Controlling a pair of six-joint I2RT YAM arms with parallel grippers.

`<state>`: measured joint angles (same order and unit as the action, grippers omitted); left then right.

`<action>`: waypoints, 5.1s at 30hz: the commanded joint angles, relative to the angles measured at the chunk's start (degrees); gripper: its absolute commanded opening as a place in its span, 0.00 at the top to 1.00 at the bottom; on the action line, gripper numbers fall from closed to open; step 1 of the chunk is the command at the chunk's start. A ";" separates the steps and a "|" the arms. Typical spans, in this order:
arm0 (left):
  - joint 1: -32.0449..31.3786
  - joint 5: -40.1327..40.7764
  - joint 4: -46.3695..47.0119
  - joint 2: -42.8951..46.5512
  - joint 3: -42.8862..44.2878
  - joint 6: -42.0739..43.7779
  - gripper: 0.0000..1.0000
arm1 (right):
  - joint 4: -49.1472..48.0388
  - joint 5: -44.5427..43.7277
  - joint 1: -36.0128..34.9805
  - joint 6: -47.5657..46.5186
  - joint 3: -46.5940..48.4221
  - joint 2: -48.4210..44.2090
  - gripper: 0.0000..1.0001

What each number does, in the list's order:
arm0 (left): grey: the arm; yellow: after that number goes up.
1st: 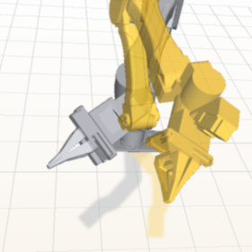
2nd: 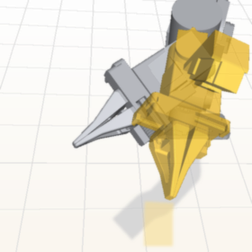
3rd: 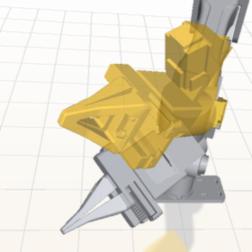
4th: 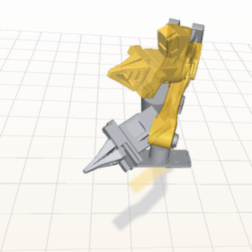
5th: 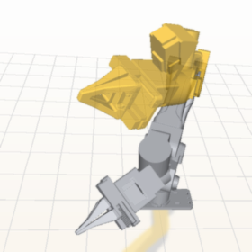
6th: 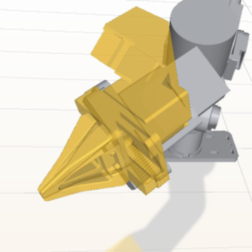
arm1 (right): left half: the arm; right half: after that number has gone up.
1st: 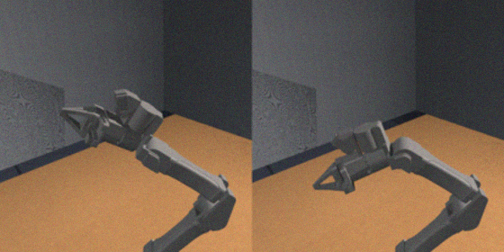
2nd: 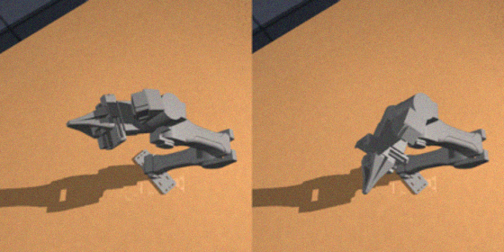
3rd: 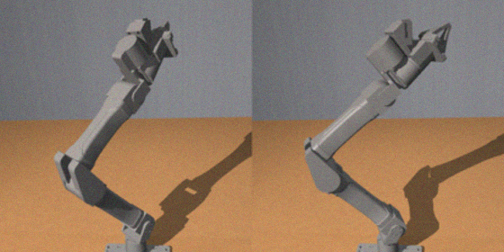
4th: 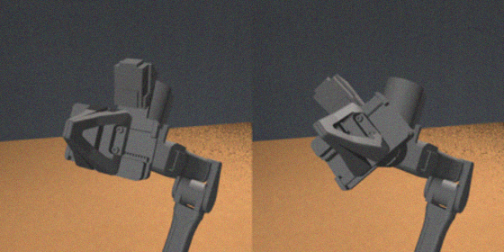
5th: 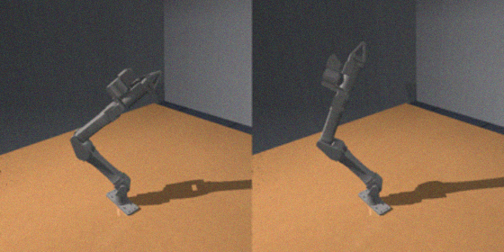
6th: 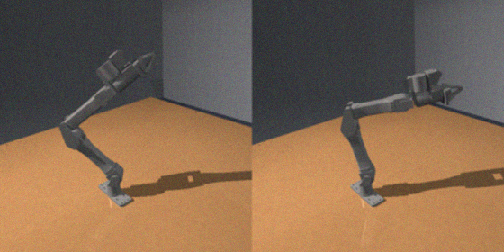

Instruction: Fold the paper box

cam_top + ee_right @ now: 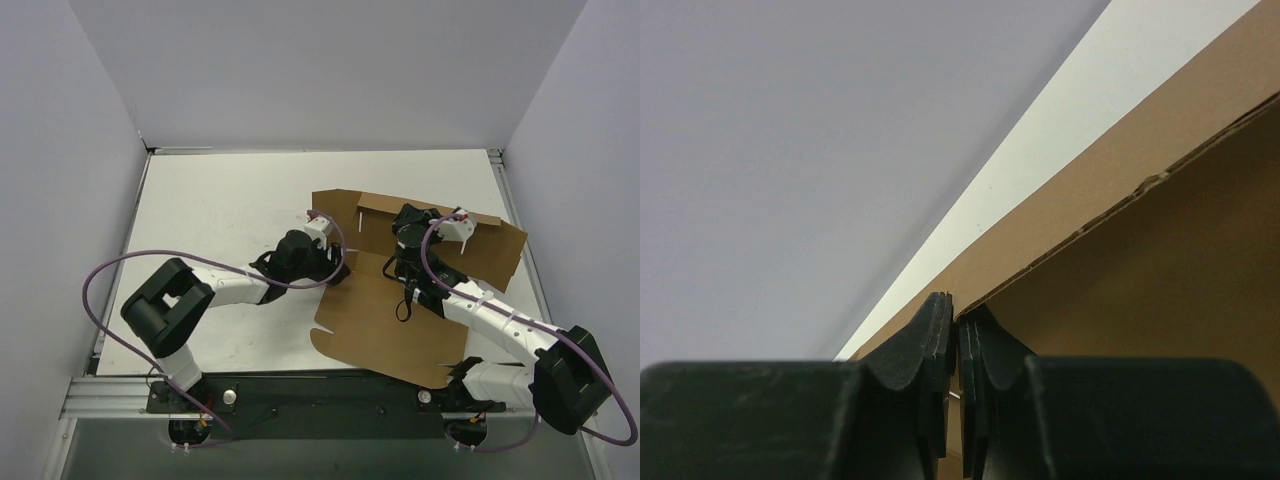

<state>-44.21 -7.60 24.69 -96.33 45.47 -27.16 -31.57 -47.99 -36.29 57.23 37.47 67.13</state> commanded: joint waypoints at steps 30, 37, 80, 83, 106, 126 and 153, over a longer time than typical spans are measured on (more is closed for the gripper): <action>4.29 -0.04 -6.49 5.18 2.43 12.30 1.00 | 4.06 -0.53 -1.50 -3.09 1.72 -1.48 1.00; 7.64 -1.72 -8.78 8.88 3.13 12.39 1.00 | 3.45 0.53 -2.64 -3.27 3.31 0.45 1.00; 28.99 4.87 -4.74 36.92 -14.62 -0.09 0.30 | -33.38 30.14 3.33 -19.88 -1.26 15.84 1.00; 31.90 2.94 -3.42 33.24 -13.75 -1.05 0.30 | -32.68 30.85 3.51 -19.70 -1.88 14.61 1.00; 23.12 -7.43 18.11 1.32 -4.69 7.11 0.30 | -33.29 32.08 4.13 -20.14 -8.55 10.39 1.00; 14.50 -5.85 34.89 6.95 -18.40 5.98 0.30 | -28.72 31.99 4.30 -21.02 -16.20 0.46 1.00; 6.42 -5.68 42.64 2.38 -16.91 10.81 0.31 | -21.43 29.44 4.21 -22.16 -18.84 -6.22 1.00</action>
<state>-36.62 -12.82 64.14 -92.60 25.69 -18.76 -55.53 -17.17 -32.18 38.50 20.16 61.47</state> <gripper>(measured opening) 0.690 0.063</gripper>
